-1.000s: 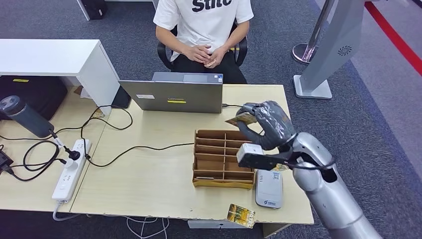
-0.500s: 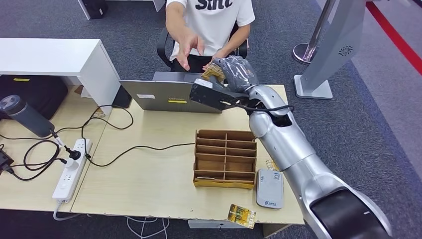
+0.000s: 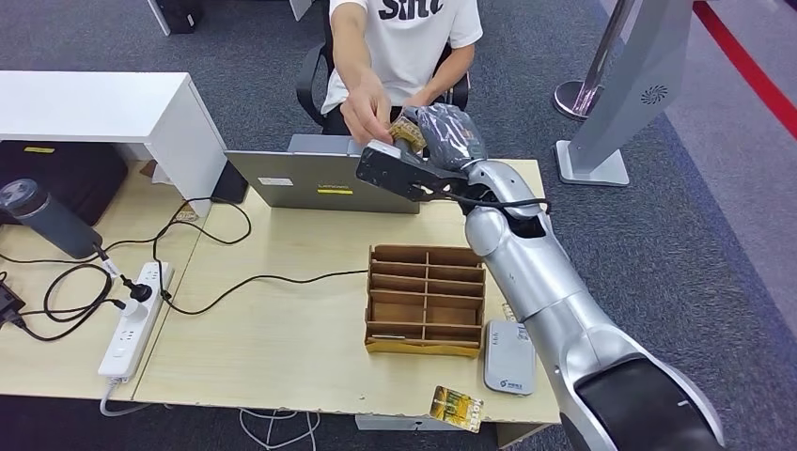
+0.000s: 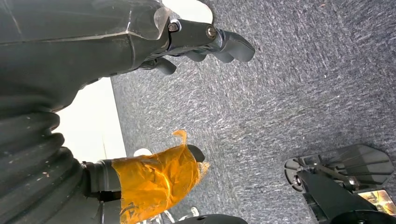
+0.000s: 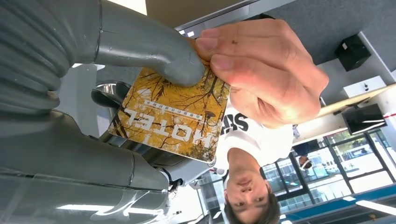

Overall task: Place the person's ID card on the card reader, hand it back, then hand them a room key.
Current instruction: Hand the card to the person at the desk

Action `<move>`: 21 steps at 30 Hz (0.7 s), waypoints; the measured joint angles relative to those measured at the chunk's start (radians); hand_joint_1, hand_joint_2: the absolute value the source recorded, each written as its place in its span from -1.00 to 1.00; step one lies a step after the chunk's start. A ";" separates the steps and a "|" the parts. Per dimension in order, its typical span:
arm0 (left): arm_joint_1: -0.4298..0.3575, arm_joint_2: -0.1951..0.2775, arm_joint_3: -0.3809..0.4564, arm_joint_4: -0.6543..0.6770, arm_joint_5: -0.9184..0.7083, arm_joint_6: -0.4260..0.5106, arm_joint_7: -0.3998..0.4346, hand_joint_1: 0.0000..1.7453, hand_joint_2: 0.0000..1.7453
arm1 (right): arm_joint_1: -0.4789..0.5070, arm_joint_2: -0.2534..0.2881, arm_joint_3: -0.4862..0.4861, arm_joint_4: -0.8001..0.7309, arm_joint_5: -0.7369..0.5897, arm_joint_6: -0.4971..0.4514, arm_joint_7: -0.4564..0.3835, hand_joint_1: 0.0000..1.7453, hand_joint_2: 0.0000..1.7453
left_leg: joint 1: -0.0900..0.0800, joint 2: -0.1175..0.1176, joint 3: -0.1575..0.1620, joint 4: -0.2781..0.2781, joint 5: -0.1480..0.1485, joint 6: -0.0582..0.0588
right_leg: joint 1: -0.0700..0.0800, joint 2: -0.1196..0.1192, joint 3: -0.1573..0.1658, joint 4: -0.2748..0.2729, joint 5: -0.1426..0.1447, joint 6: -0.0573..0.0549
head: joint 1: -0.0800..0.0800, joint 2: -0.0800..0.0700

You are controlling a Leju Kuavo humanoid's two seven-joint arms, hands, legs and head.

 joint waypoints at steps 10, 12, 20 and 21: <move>0.002 0.000 0.003 0.000 0.003 0.005 -0.005 -1.00 1.00 | 0.021 0.020 -0.060 -0.030 -0.088 0.066 -0.067 -1.00 1.00 | 0.000 0.000 -0.002 0.000 -0.001 0.000 | 0.000 0.000 -0.002 -0.001 0.000 0.000 | 0.000 0.000; 0.008 0.000 0.008 0.000 0.007 0.011 -0.011 -1.00 1.00 | 0.047 0.018 -0.067 -0.084 -0.102 0.072 -0.079 -1.00 1.00 | 0.000 0.000 -0.002 0.000 -0.001 0.000 | 0.000 0.000 -0.002 -0.001 0.000 0.000 | 0.000 0.000; 0.028 0.001 0.039 0.000 0.019 0.026 -0.020 -1.00 1.00 | 0.149 -0.004 -0.069 -0.323 -0.161 0.080 -0.116 -1.00 1.00 | 0.000 0.000 -0.001 0.000 -0.001 0.000 | 0.000 0.000 -0.002 -0.001 0.000 0.000 | 0.000 0.000; 0.032 0.001 0.045 0.000 0.022 0.030 -0.023 -1.00 1.00 | 0.171 -0.011 -0.070 -0.371 -0.175 0.074 -0.126 -1.00 1.00 | 0.000 0.000 -0.001 0.000 -0.001 0.000 | 0.000 0.000 -0.002 -0.001 0.000 0.000 | 0.000 0.000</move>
